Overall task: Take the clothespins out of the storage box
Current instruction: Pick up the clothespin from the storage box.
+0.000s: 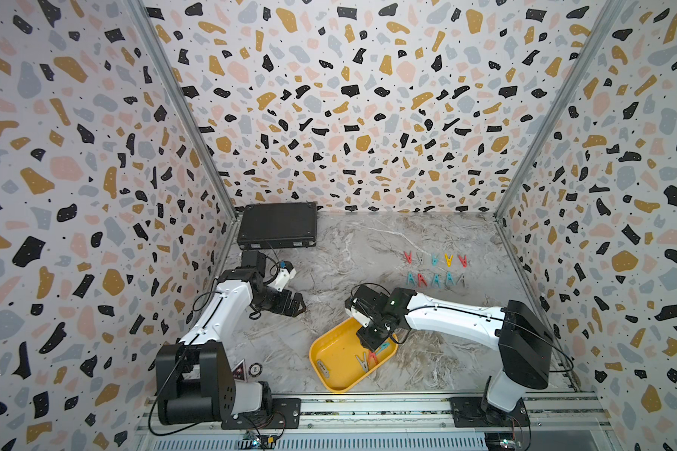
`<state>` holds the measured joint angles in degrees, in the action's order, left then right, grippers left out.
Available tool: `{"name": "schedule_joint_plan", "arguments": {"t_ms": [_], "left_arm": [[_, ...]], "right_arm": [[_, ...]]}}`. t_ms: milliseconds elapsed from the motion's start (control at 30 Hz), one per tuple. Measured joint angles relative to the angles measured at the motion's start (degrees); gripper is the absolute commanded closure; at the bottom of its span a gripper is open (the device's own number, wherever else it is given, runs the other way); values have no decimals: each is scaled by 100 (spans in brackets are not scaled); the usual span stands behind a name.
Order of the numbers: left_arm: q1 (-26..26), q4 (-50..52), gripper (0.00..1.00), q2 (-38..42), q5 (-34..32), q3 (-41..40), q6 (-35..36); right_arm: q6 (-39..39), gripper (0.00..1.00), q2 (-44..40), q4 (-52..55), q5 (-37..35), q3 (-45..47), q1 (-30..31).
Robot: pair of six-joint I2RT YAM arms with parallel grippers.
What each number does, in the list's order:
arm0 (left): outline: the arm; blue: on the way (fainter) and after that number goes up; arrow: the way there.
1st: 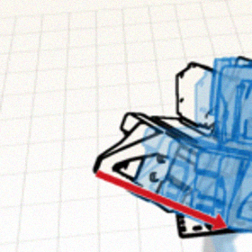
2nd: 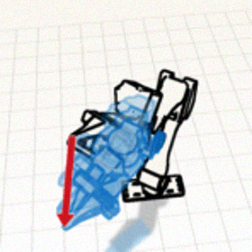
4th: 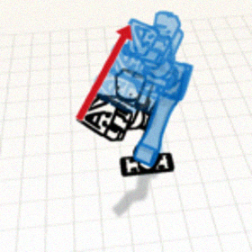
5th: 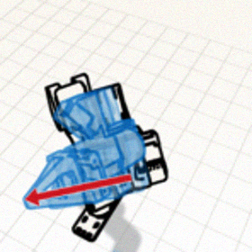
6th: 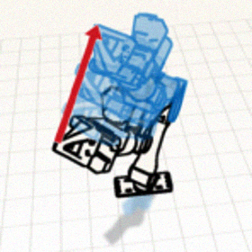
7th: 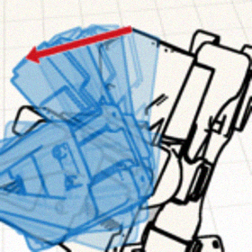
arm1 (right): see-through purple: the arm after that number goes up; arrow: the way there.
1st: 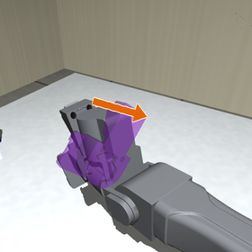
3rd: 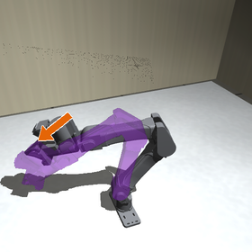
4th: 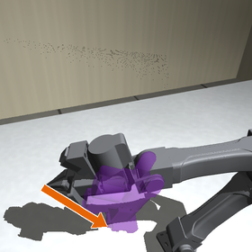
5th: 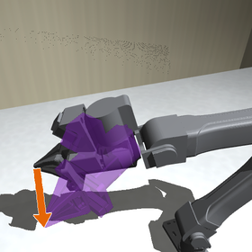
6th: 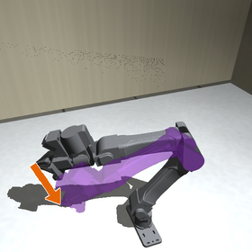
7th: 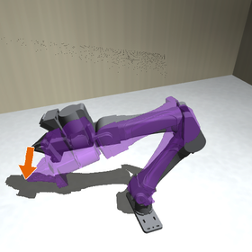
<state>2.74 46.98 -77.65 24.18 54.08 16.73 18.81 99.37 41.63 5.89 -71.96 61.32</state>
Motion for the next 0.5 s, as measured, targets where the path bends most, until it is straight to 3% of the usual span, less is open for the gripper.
{"name": "schedule_joint_plan", "arguments": {"t_ms": [500], "left_arm": [[2, -181, 0, 22, -280, -107, -92]], "right_arm": [[-374, 64, 815, -17, 372, -531, 621]]}}
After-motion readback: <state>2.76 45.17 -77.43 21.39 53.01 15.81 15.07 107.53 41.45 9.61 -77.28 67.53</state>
